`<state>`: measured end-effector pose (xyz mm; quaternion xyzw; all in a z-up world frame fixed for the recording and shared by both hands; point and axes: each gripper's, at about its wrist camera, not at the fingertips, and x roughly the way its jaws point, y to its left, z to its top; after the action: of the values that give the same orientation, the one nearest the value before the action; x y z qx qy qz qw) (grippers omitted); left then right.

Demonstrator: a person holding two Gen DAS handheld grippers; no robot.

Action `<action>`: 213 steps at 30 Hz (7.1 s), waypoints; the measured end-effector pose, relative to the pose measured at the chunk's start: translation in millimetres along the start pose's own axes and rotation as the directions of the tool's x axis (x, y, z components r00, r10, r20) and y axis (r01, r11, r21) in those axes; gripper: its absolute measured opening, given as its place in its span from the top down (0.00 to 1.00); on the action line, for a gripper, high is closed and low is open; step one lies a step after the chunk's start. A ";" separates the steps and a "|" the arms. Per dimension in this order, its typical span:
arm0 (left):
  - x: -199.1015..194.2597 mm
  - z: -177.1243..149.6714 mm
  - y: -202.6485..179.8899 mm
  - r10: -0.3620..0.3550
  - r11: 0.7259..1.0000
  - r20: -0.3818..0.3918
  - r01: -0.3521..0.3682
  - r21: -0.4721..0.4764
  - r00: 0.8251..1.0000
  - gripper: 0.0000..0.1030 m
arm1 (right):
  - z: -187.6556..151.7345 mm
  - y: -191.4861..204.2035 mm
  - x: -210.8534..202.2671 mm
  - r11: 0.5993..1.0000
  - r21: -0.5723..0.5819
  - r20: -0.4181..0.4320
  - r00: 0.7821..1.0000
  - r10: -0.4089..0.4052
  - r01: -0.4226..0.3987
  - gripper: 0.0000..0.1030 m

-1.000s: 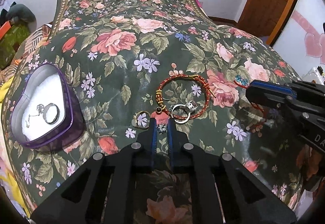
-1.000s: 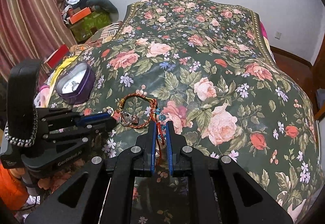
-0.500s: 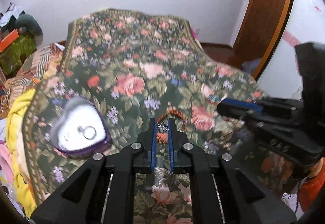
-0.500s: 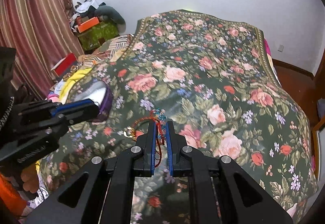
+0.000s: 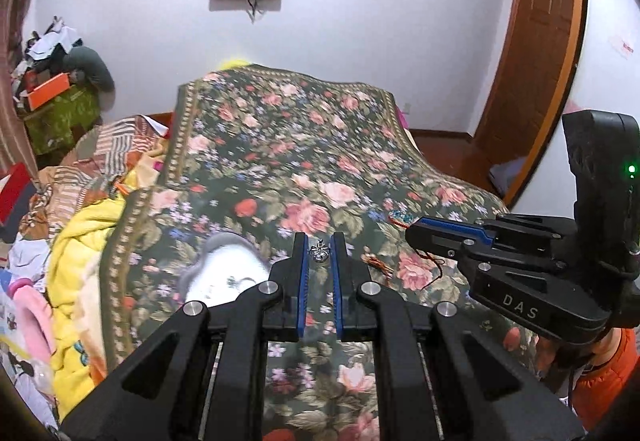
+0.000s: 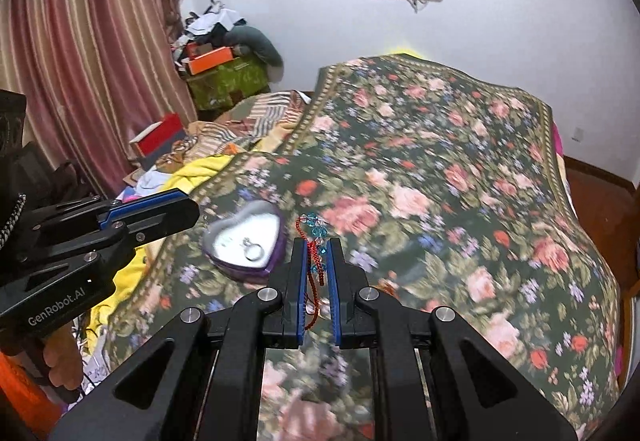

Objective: Organize jewelry
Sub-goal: 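Carry the beaded bracelet with the right gripper over the tin, then lower the bracelet into the tin and open the right gripper, then lift the right gripper away from the tin, then move the right gripper down to the silver rings beside the gold bracelet, then close the right gripper on the silver rings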

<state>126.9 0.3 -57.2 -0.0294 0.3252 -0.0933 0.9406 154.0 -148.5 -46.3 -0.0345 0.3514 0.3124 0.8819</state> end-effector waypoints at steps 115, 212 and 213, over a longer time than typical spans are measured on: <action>54.7 -32.9 -26.9 0.000 1.000 -0.189 0.004 0.021 0.982 0.48 | -50.0 -88.4 -18.9 0.973 0.106 -0.112 0.975 -0.193 0.205 0.50; 54.6 -65.0 40.1 -0.008 0.995 -0.217 -0.013 -0.094 0.976 0.96 | -43.1 -29.5 47.1 0.998 0.025 -0.218 0.974 -0.057 0.064 0.82; 50.4 -62.3 41.3 -0.005 0.995 -0.205 -0.014 -0.096 0.979 0.96 | -37.9 -25.8 43.6 0.998 0.016 -0.202 0.978 -0.061 0.066 0.82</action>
<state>133.8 31.3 -141.6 -0.0643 0.4246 -0.0779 0.8997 170.5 -156.9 -106.8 -0.0674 0.4408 0.2751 0.8517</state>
